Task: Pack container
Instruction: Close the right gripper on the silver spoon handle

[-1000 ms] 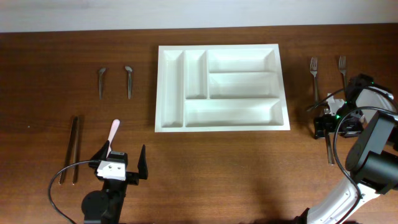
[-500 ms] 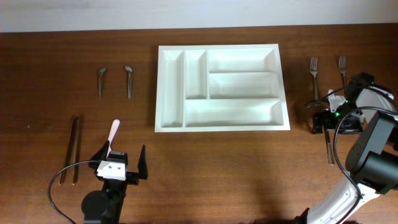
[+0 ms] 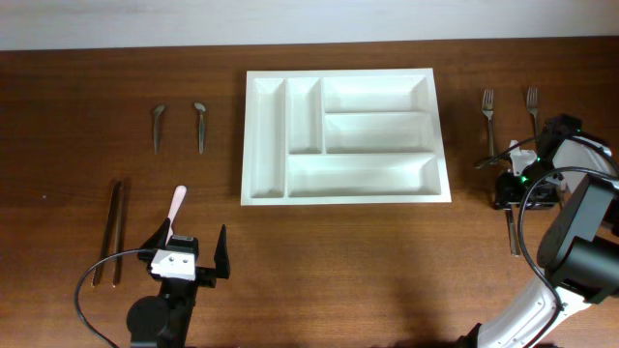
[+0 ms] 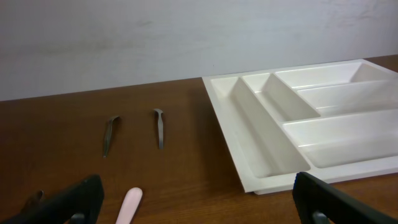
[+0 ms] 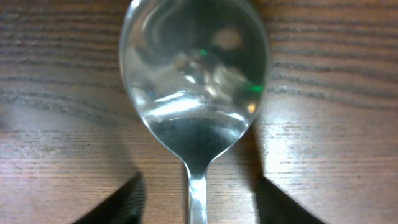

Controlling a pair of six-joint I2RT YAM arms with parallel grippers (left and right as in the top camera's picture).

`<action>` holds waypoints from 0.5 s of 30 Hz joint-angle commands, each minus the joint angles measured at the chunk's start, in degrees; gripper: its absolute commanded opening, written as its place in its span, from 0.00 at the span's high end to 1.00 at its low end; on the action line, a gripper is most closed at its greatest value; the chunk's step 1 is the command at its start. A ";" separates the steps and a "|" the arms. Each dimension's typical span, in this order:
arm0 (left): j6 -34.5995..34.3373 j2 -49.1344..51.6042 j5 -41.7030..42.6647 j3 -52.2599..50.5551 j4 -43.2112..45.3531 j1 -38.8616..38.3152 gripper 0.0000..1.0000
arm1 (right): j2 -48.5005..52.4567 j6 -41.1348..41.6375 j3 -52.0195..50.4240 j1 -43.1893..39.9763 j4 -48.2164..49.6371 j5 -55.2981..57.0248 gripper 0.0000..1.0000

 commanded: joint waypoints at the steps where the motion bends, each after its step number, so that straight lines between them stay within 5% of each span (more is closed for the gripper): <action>1: 0.92 -0.39 -0.42 -0.37 0.17 0.42 0.01 | 1.36 0.13 -2.27 -0.17 0.39 1.68 0.59; 10: 0.92 -0.39 -0.42 -0.37 0.17 0.42 0.01 | 1.36 0.13 -2.27 -0.17 0.39 1.68 0.93; 15: 0.92 -0.39 -0.42 -0.37 0.17 0.42 0.01 | 1.36 0.17 -2.25 -0.15 0.59 1.64 0.96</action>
